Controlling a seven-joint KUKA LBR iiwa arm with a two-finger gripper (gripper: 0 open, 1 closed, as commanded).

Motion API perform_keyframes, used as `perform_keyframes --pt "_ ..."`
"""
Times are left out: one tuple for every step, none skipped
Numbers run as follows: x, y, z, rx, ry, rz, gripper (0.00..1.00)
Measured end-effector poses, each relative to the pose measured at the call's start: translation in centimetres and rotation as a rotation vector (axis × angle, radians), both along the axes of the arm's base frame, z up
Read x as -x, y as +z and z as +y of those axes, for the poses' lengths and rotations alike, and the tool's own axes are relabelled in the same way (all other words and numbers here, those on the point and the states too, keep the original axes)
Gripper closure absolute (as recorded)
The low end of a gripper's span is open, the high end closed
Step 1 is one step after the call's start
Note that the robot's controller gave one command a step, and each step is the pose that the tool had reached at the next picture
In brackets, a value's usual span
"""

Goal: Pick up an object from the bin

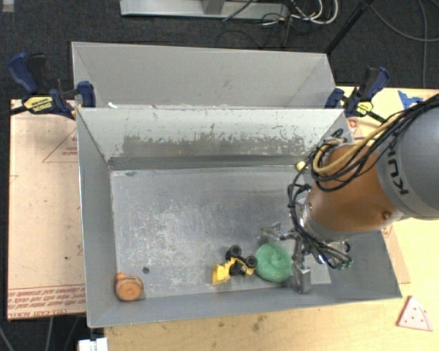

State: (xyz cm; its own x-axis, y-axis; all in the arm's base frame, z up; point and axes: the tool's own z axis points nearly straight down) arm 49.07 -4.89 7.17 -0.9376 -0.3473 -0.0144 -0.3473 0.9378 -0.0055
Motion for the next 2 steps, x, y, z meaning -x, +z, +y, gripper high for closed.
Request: perform_keyframes --pt "-1.31 -0.19 0.18 -0.001 0.054 0.013 1.0" --pt "-1.31 -0.19 0.18 -0.001 0.055 0.013 1.0"
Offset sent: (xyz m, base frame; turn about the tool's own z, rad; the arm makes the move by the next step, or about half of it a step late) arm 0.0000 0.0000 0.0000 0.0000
